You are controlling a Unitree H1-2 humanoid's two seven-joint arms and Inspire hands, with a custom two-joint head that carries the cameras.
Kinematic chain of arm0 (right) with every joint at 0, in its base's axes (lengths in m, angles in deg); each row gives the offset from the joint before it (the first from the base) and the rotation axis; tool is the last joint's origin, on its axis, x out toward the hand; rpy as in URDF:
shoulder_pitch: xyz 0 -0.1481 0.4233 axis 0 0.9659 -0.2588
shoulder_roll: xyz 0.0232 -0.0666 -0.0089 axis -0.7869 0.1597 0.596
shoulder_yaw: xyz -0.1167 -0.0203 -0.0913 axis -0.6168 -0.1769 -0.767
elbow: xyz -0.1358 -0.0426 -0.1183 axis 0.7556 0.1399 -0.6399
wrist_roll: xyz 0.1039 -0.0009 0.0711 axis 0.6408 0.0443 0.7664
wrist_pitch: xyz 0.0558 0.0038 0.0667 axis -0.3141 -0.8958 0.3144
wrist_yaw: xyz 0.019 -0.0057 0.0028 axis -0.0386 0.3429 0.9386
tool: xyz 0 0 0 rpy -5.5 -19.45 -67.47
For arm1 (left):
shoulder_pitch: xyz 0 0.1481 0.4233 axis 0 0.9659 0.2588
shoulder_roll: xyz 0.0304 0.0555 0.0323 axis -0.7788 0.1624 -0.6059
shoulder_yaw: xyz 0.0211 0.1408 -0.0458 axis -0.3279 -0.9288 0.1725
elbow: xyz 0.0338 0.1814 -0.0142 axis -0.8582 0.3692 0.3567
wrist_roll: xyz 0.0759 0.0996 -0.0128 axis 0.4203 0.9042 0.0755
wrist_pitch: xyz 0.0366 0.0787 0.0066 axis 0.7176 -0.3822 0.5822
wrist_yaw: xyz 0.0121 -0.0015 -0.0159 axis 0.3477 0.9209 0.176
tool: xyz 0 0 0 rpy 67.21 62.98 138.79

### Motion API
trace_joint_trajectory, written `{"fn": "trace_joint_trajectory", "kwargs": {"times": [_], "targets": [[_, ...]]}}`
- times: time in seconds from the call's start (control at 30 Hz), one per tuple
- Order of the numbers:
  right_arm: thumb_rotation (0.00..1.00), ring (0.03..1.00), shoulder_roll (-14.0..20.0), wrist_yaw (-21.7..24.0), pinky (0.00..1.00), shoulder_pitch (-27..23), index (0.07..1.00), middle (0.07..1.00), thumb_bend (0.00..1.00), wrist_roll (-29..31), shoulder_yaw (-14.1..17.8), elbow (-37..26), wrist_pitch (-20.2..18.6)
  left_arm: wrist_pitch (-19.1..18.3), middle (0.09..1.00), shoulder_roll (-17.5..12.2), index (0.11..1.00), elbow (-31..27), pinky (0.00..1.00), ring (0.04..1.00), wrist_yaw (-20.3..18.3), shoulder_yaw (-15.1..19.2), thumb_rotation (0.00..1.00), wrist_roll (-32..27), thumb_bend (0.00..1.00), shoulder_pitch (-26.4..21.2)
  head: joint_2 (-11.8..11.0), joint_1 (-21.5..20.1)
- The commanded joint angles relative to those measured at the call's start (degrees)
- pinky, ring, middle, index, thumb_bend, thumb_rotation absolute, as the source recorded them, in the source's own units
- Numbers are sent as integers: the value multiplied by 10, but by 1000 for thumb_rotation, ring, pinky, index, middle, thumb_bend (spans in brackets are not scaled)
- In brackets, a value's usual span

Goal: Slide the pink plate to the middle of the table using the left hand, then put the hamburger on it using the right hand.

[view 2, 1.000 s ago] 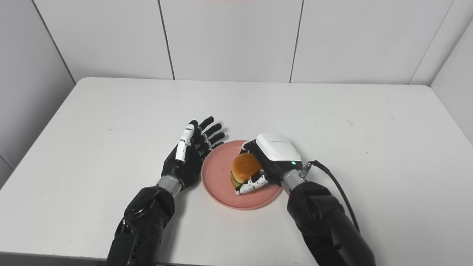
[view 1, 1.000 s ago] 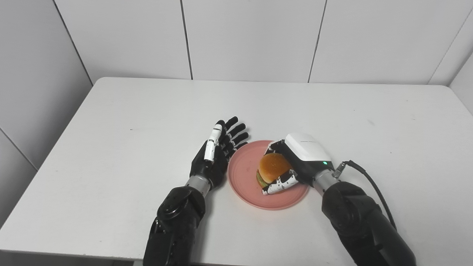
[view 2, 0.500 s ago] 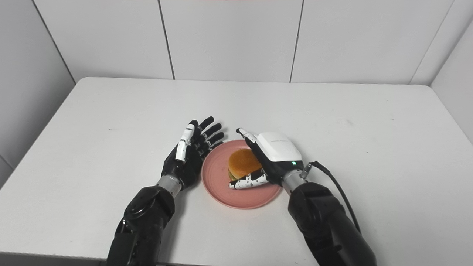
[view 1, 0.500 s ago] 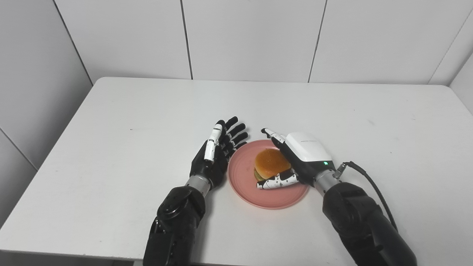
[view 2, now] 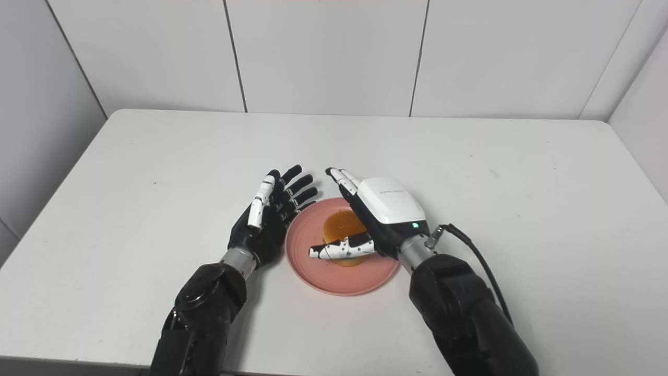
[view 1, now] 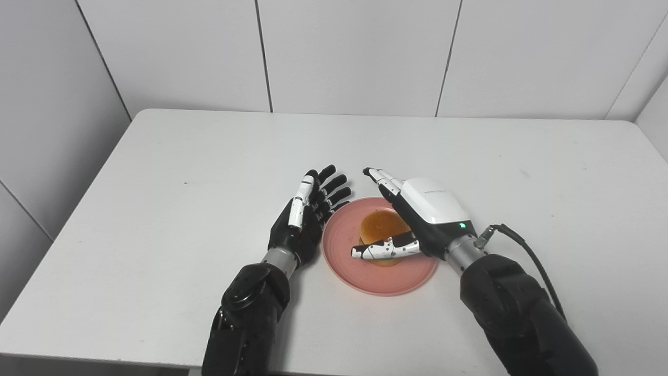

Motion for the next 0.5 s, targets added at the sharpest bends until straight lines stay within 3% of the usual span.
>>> {"fn": "trace_joint_trajectory", "kwargs": {"times": [0.0,0.17,0.2,0.27,0.37,0.47], "targets": [[785,893,2,-6,802,-19,968,949,998,27,27,-28,18,-4,901,-7,909,-9,878,892,0,-1,1000,5,361,-10,0,-1],[803,891,-9,-45,745,1,988,958,980,97,84,-34,34,2,902,-6,904,-25,883,896,11,5,1000,9,360,-8,-3,-4],[807,934,-15,-51,803,7,998,986,949,122,102,-37,33,4,904,-6,902,-30,892,900,15,6,1000,12,360,-8,-2,-4],[806,948,-26,-66,827,18,1000,995,938,158,130,-41,33,11,905,-7,901,-40,894,901,20,6,1000,20,359,-7,-3,-4],[947,990,-44,-98,927,38,1000,1000,910,201,165,-33,44,25,931,-12,923,-51,936,923,22,4,1000,32,377,-5,-4,-4],[996,1000,-55,-118,948,58,1000,1000,917,250,197,-14,53,47,959,-18,949,-63,967,954,28,-3,1000,59,389,1,-6,-4]]}}
